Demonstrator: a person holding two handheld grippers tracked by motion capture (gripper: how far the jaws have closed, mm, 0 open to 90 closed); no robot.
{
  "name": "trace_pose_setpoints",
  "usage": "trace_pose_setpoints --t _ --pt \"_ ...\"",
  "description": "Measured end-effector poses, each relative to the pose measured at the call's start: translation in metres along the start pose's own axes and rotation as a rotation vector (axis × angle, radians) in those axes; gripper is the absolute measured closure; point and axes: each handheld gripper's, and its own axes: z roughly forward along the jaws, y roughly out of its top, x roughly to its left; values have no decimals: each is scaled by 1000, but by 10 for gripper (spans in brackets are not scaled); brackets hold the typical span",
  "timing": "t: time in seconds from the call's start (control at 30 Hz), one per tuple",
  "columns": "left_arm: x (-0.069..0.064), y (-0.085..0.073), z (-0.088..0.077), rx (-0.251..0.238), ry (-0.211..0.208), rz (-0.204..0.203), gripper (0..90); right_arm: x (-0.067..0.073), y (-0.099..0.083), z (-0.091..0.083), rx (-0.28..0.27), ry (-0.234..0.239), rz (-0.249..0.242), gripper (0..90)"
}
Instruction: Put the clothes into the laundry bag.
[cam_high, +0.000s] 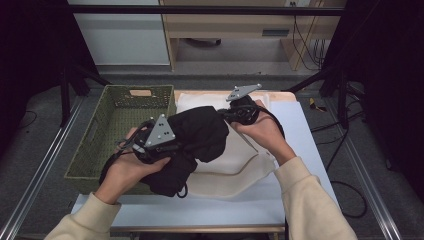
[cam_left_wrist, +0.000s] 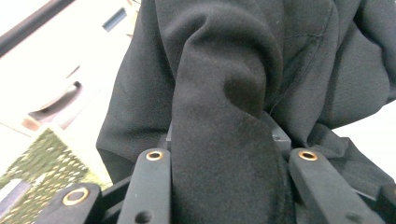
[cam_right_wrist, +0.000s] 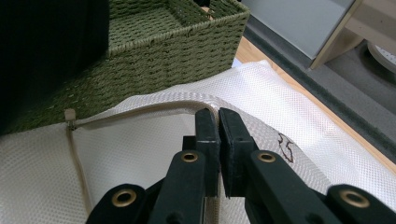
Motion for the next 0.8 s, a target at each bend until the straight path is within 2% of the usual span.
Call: trace_pose_setpoints --t 0.1,0.33,0.37,0.8 --pt "-15 6 8 -2 -27 35 641 -1 -1 -1 0 1 -2 872" --pt "-32 15 18 1 -63 68 641 -2 -2 -1 2 6 -1 872" --pt "-34 15 19 -3 -66 62 640 -2 -2 -1 3 5 1 872" --pt "-39 9 27 21 -83 54 640 -6 -3 -5 1 -2 10 872"
